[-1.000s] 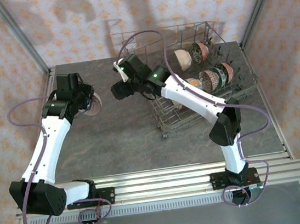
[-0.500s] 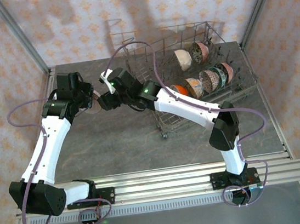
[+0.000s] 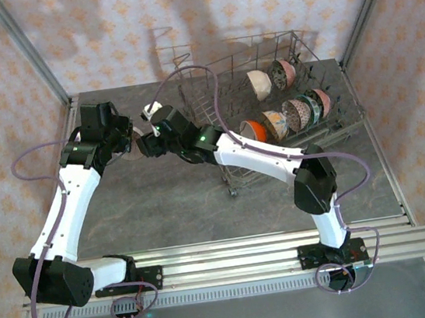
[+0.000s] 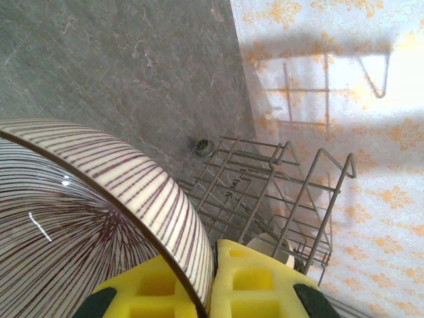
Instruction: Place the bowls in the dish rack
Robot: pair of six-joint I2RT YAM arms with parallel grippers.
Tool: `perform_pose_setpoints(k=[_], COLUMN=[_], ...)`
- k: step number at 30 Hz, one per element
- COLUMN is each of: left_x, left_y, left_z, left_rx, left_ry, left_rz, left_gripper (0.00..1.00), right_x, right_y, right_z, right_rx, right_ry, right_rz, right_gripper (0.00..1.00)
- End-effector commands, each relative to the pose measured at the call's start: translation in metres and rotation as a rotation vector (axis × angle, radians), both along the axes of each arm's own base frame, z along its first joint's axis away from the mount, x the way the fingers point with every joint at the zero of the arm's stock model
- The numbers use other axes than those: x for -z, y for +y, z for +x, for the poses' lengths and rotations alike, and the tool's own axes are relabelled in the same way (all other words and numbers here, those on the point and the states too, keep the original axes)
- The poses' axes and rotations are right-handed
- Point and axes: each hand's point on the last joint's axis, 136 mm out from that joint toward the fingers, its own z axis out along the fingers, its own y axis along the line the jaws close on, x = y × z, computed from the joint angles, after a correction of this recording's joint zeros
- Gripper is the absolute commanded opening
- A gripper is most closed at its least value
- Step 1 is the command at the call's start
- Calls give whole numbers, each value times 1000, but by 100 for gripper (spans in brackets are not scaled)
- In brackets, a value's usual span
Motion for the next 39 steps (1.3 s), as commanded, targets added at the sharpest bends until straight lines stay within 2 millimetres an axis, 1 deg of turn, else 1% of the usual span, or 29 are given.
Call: perform_pose_setpoints(k=[1,5,10,13,17,18,20,25,27,29,30,33,36,39], left_x=[-34,-28,-28,-27,-25,-24,-24,-24,-24,-24,-24,-24,-23,-21], left_y=[-4,-6,-7,-9,-11,-11,-11,-11,-12,-13,-13,-14,-16,-18], left_z=[7,8,10,12,14,14,14,15,15,16,16,17,18,17], left_rx=[-3,-3,0,4,12,12,9,6,9,12,13,18,29,38], left_ry=[-110,-103,-103,-103,-99,-98,-100,-100,-103,-104,-105,-114,-117,-116], left_rz=[-30,-44,-43,-53,-61,-61,-61,-67,-71,-72,-75,-79,-78,-82], left_gripper=[0,0,0,0,0,0,0,0,0,0,0,0,0,0], right_x=[1,9,14,11,10,9,9,8,7,8,6,3,-2,-10], right_y=[6,4,3,6,7,4,1,4,5,6,6,4,2,-2], right_z=[11,22,26,25,25,28,31,33,34,34,34,34,35,35], right_rx=[57,117,155,166,214,240,275,277,278,275,274,281,292,312], right_ry=[-37,-69,-93,-140,-221,-226,-229,-237,-240,-239,-241,-247,-254,-252], right_rz=[45,9,15,7,-22,-23,-26,-15,-8,-10,-4,-2,-1,4], right_gripper=[56,51,42,39,32,28,25,23,18,16,14,11,0,0])
